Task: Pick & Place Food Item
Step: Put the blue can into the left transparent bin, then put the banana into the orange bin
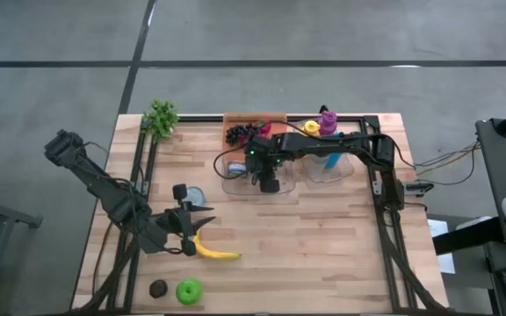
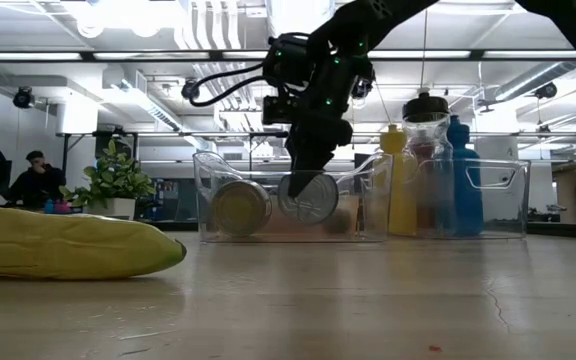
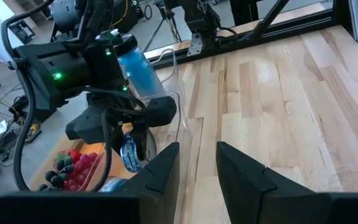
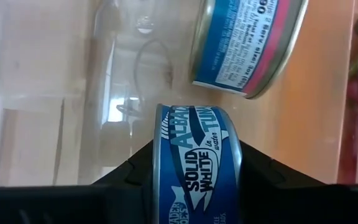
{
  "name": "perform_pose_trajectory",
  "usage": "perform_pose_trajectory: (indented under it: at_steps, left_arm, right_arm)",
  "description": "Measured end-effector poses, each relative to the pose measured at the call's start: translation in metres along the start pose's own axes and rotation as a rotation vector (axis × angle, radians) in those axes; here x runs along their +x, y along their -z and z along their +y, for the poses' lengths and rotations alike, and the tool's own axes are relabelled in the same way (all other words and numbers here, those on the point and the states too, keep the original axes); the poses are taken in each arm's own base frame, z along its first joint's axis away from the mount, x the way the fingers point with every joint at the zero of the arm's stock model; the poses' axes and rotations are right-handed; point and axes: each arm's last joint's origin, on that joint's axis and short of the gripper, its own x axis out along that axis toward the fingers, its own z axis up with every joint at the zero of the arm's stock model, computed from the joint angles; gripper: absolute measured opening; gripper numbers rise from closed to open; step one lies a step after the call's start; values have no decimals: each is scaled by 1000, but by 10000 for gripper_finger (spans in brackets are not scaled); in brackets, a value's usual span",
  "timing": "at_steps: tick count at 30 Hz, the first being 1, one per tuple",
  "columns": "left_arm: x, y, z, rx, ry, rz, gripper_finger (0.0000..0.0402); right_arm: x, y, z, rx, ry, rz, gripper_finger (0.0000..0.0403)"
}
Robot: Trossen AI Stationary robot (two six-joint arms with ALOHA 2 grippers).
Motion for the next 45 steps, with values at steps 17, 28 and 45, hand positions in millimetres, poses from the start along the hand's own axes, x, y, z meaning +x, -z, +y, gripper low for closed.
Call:
perform_pose_trajectory:
  at_steps: [17, 28, 45]
  left_arm:
    - [0, 0, 0, -2, 0, 0, 106]
    - [0, 0, 0, -2, 0, 0, 106]
    - [0, 0, 0, -2, 0, 0, 106]
  right_arm:
    - [0, 0, 0, 30, 6, 0, 170]
    - [0, 1, -1, 33, 53, 15, 212]
    - [0, 1, 0, 50, 50, 25, 292]
